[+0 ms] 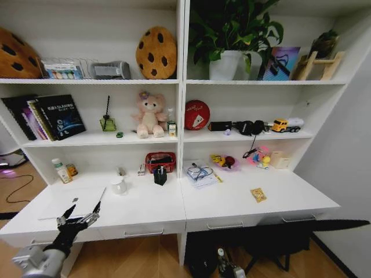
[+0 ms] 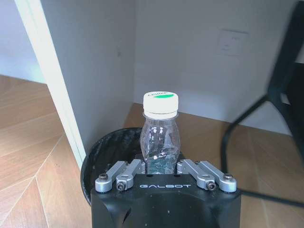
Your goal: Organize the objects on the table.
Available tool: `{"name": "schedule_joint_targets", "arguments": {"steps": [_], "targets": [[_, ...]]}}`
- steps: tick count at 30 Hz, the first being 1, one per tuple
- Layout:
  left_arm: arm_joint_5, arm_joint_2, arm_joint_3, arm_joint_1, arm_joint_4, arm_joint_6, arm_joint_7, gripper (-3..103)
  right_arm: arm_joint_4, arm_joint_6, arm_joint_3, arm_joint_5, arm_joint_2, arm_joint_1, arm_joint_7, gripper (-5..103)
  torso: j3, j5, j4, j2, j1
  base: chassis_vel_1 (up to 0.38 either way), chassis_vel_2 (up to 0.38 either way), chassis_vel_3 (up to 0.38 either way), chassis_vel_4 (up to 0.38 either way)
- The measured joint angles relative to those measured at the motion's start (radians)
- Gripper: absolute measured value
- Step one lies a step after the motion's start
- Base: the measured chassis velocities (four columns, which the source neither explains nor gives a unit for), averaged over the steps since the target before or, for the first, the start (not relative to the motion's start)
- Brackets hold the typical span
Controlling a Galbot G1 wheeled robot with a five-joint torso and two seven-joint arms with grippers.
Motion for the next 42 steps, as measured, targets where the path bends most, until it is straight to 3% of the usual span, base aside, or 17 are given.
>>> {"name": "schedule_joint_targets", "arguments": {"steps": [3, 11, 15, 19, 21, 22, 24, 27, 29, 30, 32, 33, 36, 37, 39, 40, 42], "targets": [[0.000, 0.000, 0.000, 0.000, 0.000, 0.000, 0.000, 100, -0.139, 0.091, 0.004, -0.098, 0.025, 0.105, -0.008, 24, 0.000, -0.0002, 0.0004, 0.000, 0.000, 0.000, 0.000, 0.000, 0.000], [0.000, 0.000, 0.000, 0.000, 0.000, 0.000, 0.000, 100, -0.277, 0.169, 0.003, -0.148, 0.059, 0.212, 0.025, 21, 0.000, -0.0003, -0.0002, 0.000, 0.000, 0.000, 0.000, 0.000, 0.000], [0.000, 0.000, 0.000, 0.000, 0.000, 0.000, 0.000, 100, -0.363, 0.233, 0.004, -0.184, 0.079, 0.266, 0.092, 41, 0.000, -0.0001, 0.0000, 0.000, 0.000, 0.000, 0.000, 0.000, 0.000], [0.000, 0.000, 0.000, 0.000, 0.000, 0.000, 0.000, 100, -0.367, 0.235, 0.003, -0.185, 0.081, 0.269, 0.105, 51, 0.000, -0.0001, -0.0001, 0.000, 0.000, 0.000, 0.000, 0.000, 0.000], [0.000, 0.000, 0.000, 0.000, 0.000, 0.000, 0.000, 100, -0.360, 0.230, 0.002, -0.185, 0.081, 0.265, 0.110, 68, 0.000, -0.0001, -0.0001, 0.000, 0.000, 0.000, 0.000, 0.000, 0.000], [0.000, 0.000, 0.000, 0.000, 0.000, 0.000, 0.000, 100, -0.360, 0.230, 0.002, -0.185, 0.081, 0.265, 0.110, 68, 0.000, -0.0001, -0.0001, 0.000, 0.000, 0.000, 0.000, 0.000, 0.000], [0.000, 0.000, 0.000, 0.000, 0.000, 0.000, 0.000, 100, -0.323, 0.200, 0.001, -0.180, 0.080, 0.243, 0.122, 80, 0.000, -0.0001, 0.0001, 0.000, 0.000, 0.000, 0.000, 0.000, 0.000], [0.000, 0.000, 0.000, 0.000, 0.000, 0.000, 0.000, 100, -0.289, 0.183, -0.002, -0.172, 0.077, 0.221, 0.126, 80, 0.000, 0.0000, 0.0001, 0.000, 0.000, 0.000, 0.000, 0.000, 0.000], [0.000, 0.000, 0.000, 0.000, 0.000, 0.000, 0.000, 100, -0.089, 0.070, -0.024, -0.113, 0.050, 0.088, 0.137, 95, 0.000, 0.0002, 0.0001, 0.000, 0.000, 0.000, 0.000, 0.000, 0.000], [0.000, 0.000, 0.000, 0.000, 0.000, 0.000, 0.000, 100, -0.089, 0.070, -0.024, -0.113, 0.050, 0.088, 0.137, 95, 0.000, 0.0002, 0.0001, 0.000, 0.000, 0.000, 0.000, 0.000, 0.000], [0.000, 0.000, 0.000, 0.000, 0.000, 0.000, 0.000, 100, 0.165, -0.115, -0.035, -0.087, 0.010, -0.076, 0.108, 100, 0.000, 0.0001, -0.0012, 0.000, 0.000, 0.000, 0.000, 0.000, 0.000], [0.000, 0.000, 0.000, 0.000, 0.000, 0.000, 0.000, 100, 0.165, -0.115, -0.035, -0.087, 0.010, -0.076, 0.108, 100, 0.000, 0.0001, -0.0012, 0.000, 0.000, 0.000, 0.000, 0.000, 0.000], [0.000, 0.000, 0.000, 0.000, 0.000, 0.000, 0.000, 100, 0.497, -0.248, -0.023, -0.074, -0.040, -0.268, 0.078, 100, 0.000, -0.0002, 0.0002, 0.000, 0.000, 0.000, 0.000, 0.000, 0.000], [0.000, 0.000, 0.000, 0.000, 0.000, 0.000, 0.000, 100, 0.497, -0.248, -0.023, -0.074, -0.040, -0.268, 0.078, 100, 0.000, -0.0002, 0.0002, 0.000, 0.000, 0.000, 0.000, 0.000, 0.000], [0.000, 0.000, 0.000, 0.000, 0.000, 0.000, 0.000, 100, 0.774, -0.309, 0.006, -0.052, -0.073, -0.433, 0.088, 100, 0.000, -0.0002, 0.0002, 0.000, 0.000, 0.000, 0.000, 0.000, 0.000], [0.000, 0.000, 0.000, 0.000, 0.000, 0.000, 0.000, 100, 0.774, -0.309, 0.006, -0.052, -0.073, -0.433, 0.088, 100, 0.000, -0.0002, 0.0002, 0.000, 0.000, 0.000, 0.000, 0.000, 0.000], [0.000, 0.000, 0.000, 0.000, 0.000, 0.000, 0.000, 100, 0.990, -0.350, 0.023, 0.000, -0.094, -0.548, 0.128, 100, 0.000, -0.0003, -0.0006, 0.000, 0.000, 0.000, 0.000, 0.000, 0.000]]}}
